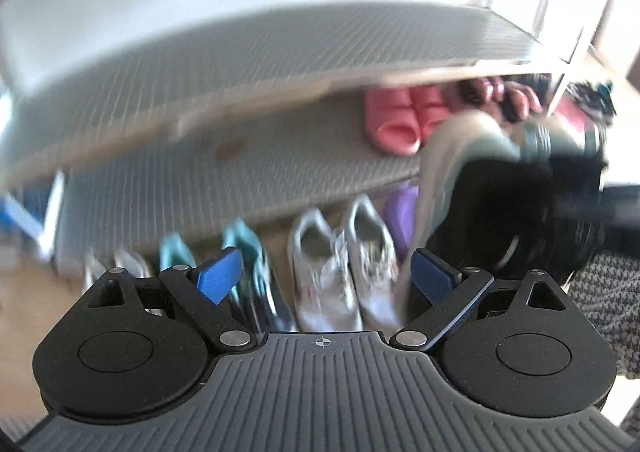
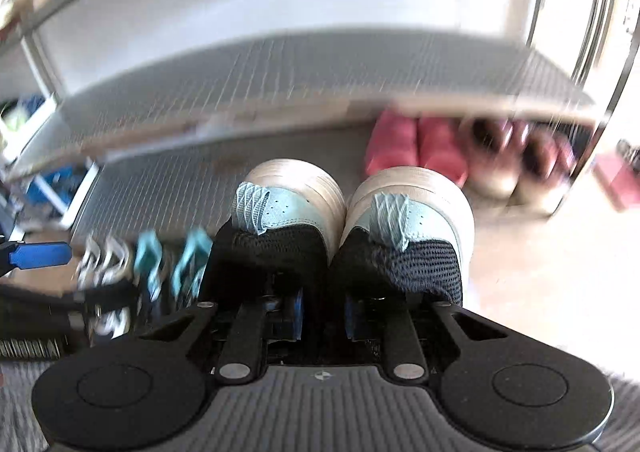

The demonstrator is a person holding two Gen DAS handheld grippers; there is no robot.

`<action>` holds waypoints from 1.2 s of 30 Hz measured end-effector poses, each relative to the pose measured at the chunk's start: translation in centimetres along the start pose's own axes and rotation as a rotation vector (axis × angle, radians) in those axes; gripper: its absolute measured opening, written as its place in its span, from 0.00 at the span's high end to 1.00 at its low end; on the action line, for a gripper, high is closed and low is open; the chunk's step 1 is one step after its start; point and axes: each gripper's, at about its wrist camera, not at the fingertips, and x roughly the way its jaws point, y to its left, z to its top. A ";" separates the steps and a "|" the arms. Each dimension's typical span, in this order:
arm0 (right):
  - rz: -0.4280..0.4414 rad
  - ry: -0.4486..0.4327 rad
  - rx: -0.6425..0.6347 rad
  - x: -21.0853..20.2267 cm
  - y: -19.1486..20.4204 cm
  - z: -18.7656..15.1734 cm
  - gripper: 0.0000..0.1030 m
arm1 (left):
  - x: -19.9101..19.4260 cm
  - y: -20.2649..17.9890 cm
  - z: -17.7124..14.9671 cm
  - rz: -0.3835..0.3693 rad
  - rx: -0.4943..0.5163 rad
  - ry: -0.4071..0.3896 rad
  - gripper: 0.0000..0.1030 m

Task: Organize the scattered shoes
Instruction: 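Lift the black sneakers with the right gripper up toward the upper shelf, then lower the black sneakers onto the upper shelf and open the right gripper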

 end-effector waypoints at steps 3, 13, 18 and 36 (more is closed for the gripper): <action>-0.038 -0.020 -0.012 0.2 -1.9 4.1 0.80 | 1.6 -0.5 3.6 -0.005 0.074 -0.060 0.08; -0.099 -0.296 -0.026 10.1 -3.0 19.3 0.52 | 7.5 3.4 8.4 -0.114 -0.066 0.036 0.09; -0.131 -0.430 0.016 15.1 -3.5 18.7 0.21 | 9.3 4.7 8.7 -0.113 -0.126 0.091 0.09; -0.010 -0.281 -0.014 6.9 -5.8 14.5 0.01 | 7.8 3.9 6.9 -0.094 -0.127 0.107 0.08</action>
